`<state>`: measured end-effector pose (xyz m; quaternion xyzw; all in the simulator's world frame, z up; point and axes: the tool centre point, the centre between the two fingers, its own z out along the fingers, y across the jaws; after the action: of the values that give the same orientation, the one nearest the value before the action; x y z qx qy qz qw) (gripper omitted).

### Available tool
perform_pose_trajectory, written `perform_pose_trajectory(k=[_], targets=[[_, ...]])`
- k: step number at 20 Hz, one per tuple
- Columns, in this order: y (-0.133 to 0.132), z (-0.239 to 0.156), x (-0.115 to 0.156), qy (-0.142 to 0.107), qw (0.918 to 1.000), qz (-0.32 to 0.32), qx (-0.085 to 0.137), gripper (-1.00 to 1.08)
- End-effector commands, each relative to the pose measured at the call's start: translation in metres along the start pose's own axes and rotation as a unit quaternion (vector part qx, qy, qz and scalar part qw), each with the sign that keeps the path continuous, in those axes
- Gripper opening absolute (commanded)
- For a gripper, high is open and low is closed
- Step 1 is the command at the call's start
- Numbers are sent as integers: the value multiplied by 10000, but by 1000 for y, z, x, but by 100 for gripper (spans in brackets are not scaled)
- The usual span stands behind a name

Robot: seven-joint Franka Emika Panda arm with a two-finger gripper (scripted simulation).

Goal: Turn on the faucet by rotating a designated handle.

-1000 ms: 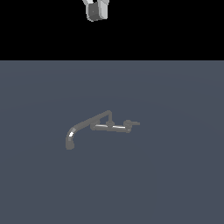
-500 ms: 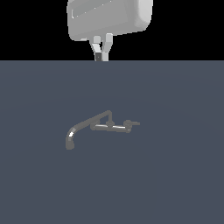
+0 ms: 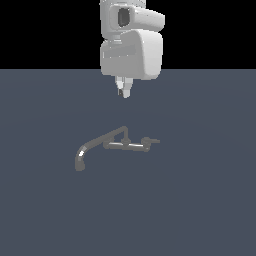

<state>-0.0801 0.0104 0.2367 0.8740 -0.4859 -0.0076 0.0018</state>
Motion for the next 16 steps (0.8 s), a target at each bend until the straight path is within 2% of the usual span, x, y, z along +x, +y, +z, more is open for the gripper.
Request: perform_pose_trajectory(k=[1, 9, 16], targets=[[-7, 15, 10, 3, 9995, 322, 11, -100], [-24, 65, 47, 14, 9907, 1357, 28, -100], [-32, 111, 86, 32, 9723, 2336, 40, -100]])
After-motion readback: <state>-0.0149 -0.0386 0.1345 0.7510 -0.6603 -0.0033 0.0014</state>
